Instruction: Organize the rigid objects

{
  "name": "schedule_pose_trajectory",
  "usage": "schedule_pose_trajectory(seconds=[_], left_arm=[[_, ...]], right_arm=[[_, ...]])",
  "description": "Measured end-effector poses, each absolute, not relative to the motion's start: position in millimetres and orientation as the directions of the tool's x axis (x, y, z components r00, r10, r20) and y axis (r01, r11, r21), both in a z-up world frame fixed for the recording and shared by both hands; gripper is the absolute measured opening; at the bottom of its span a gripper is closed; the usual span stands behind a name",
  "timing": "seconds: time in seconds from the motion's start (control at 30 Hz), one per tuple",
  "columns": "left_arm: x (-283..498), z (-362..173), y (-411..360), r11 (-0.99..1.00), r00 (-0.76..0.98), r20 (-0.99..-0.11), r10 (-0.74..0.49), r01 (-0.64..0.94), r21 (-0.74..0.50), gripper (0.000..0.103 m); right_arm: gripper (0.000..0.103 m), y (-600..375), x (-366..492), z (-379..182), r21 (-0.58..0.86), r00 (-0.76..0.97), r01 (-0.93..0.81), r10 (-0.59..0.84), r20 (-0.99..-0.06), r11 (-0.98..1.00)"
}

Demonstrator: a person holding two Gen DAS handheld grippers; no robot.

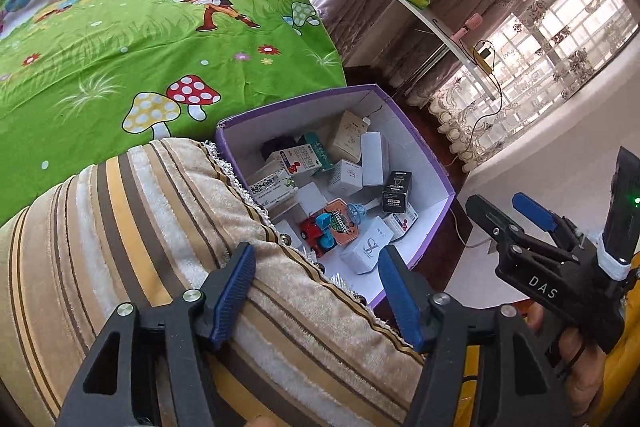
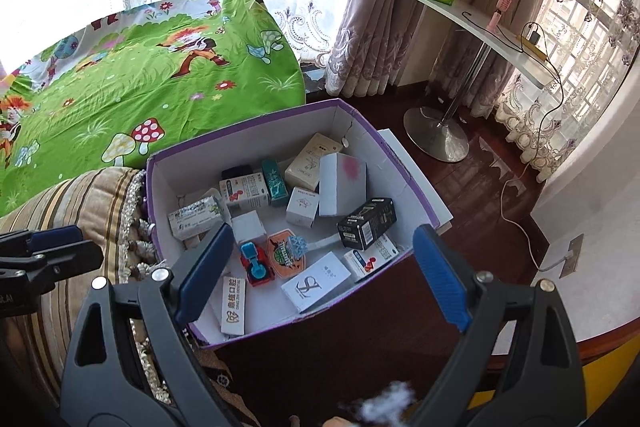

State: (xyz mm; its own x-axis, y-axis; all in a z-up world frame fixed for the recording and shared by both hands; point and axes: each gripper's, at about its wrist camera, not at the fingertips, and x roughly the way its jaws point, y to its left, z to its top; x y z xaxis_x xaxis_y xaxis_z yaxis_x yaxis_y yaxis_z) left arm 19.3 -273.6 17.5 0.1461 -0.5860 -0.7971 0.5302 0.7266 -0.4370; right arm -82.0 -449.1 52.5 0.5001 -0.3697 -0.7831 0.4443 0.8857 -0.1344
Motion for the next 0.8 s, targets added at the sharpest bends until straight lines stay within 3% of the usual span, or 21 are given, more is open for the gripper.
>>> schedule_pose_trajectory(seconds=[0.27,0.8], left_arm=[[17,16,-282,0.695,0.129,-0.781,-0.611,0.559,-0.451,0.089],[20,12,-286,0.712,0.139,-0.786,-0.602,0.539,-0.45,0.09]], right_arm=[[0.093,-450,-82,45,-0.118,0.499,0.446,-0.356,-0.79,0.887],[0.093,-450,-83,40,-0.116,0.486,0.444,-0.348,-0.802,0.888]])
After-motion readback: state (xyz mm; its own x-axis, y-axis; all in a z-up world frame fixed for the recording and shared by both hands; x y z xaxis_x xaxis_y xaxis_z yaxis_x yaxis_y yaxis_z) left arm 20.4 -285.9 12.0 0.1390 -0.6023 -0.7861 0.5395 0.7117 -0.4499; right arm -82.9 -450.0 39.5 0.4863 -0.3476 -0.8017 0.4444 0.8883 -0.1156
